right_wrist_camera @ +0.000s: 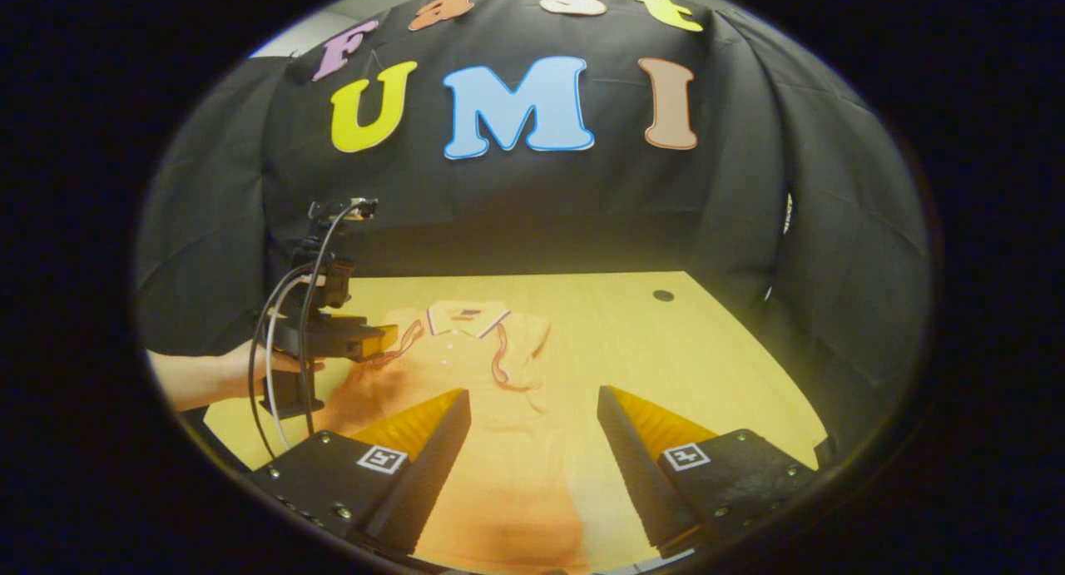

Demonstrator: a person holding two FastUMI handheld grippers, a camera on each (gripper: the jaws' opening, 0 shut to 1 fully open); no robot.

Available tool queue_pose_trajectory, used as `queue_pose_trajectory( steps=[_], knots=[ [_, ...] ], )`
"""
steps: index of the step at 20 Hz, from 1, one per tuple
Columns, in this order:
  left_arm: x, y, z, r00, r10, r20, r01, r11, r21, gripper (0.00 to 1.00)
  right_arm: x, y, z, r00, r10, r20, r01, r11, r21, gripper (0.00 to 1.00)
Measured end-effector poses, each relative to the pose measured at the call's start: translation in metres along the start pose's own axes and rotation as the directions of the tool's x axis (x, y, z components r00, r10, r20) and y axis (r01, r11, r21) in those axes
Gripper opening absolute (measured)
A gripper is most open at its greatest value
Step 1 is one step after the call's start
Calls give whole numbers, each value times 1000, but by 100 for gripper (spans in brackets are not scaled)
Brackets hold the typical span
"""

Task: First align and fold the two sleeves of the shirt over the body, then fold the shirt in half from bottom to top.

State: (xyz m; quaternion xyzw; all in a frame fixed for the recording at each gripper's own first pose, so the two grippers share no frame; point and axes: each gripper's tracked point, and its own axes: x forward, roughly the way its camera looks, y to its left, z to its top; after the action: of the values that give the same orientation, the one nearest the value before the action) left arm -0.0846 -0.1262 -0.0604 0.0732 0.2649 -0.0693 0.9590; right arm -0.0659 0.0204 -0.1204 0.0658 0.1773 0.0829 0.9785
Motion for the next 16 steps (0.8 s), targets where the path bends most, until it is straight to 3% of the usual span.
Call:
queue_pose_trajectory(
  steps=[3,4,5,9,16],
  knots=[
    [-41,-10,-11,1000,6,3,-5,999,-53,85,-4,-4,-15,999,38,-18,-39,999,-37,96],
    [-55,-12,-17,1000,8,1,-8,998,-60,93,-4,-5,-19,999,49,-22,-50,998,-46,96],
    [-67,-14,-23,1000,13,2,-13,998,-63,90,-5,-6,-24,998,59,-29,-61,997,-54,96],
    [-116,-20,-44,1000,21,1,-21,996,-86,94,-17,-3,-47,994,91,-62,-95,994,-63,96],
    [-180,-30,-94,1000,-6,-12,5,995,-102,96,-38,0,-86,992,60,-109,-66,997,-50,95]
  ],
)
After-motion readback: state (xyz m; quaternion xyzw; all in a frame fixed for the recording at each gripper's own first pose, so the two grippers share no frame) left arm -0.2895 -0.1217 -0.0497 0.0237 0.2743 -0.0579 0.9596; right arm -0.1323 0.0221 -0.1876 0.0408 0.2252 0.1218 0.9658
